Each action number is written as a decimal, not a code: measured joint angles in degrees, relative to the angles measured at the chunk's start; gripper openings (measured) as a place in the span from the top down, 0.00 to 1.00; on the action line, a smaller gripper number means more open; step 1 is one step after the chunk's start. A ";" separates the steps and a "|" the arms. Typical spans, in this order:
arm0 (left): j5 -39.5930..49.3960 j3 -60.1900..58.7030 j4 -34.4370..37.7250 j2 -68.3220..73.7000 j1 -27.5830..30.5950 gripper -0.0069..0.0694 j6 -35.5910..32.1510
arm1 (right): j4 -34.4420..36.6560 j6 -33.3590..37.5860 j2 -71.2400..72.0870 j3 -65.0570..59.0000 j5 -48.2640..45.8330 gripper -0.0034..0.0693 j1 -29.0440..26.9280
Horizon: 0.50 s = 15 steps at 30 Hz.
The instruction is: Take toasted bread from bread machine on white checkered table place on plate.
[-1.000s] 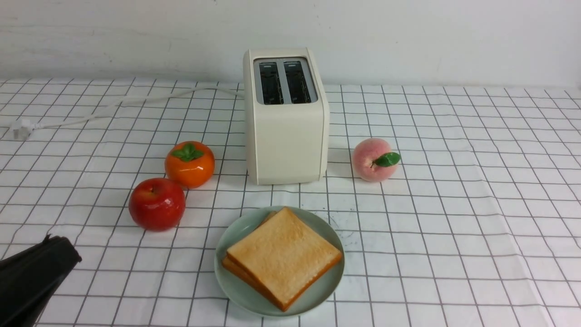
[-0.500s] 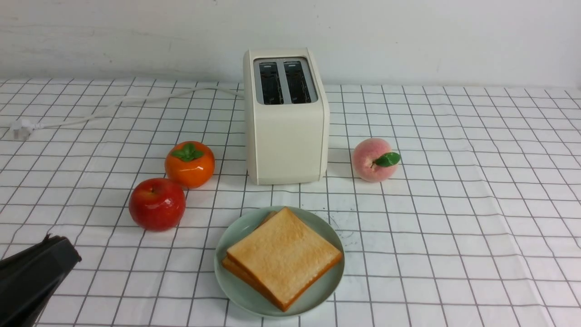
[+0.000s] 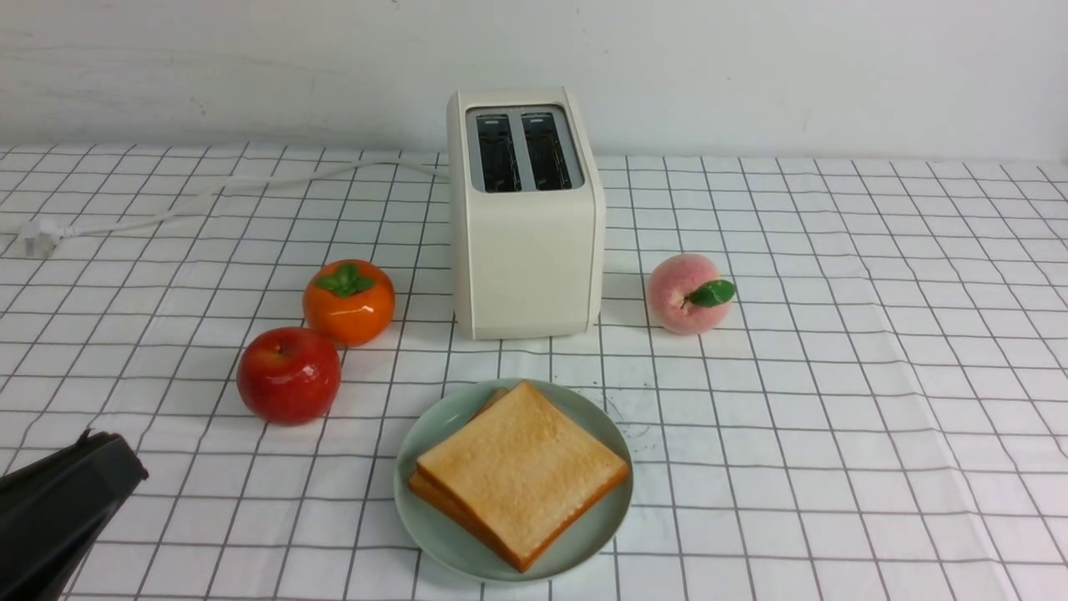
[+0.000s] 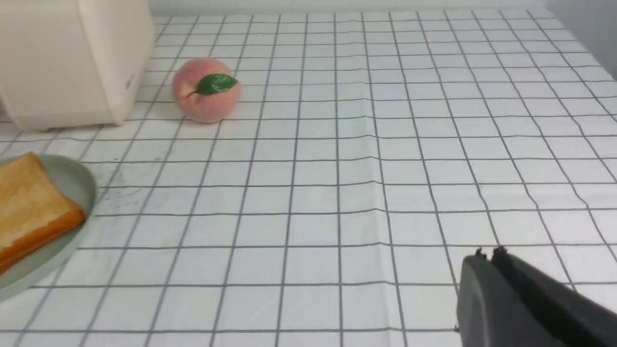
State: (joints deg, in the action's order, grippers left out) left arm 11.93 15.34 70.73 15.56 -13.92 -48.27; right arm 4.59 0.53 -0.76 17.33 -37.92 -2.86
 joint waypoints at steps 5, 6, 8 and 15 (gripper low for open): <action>-0.02 0.00 0.00 0.00 0.00 0.93 0.00 | 0.68 1.28 1.34 -16.49 14.75 0.95 -1.03; -0.02 0.00 0.00 0.00 0.00 0.93 0.00 | 1.16 1.28 1.34 -18.06 15.69 0.95 -1.08; -0.07 0.00 0.00 -0.02 0.00 0.93 0.00 | 1.41 1.16 1.34 -18.29 16.22 0.94 -1.08; -0.07 0.00 0.00 -0.07 0.00 0.93 0.00 | 1.87 0.65 1.34 -18.29 15.68 0.94 -1.08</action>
State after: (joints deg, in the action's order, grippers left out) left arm 11.86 15.34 70.73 15.49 -13.92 -48.27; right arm 6.47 1.18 0.58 -0.96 -22.24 -3.94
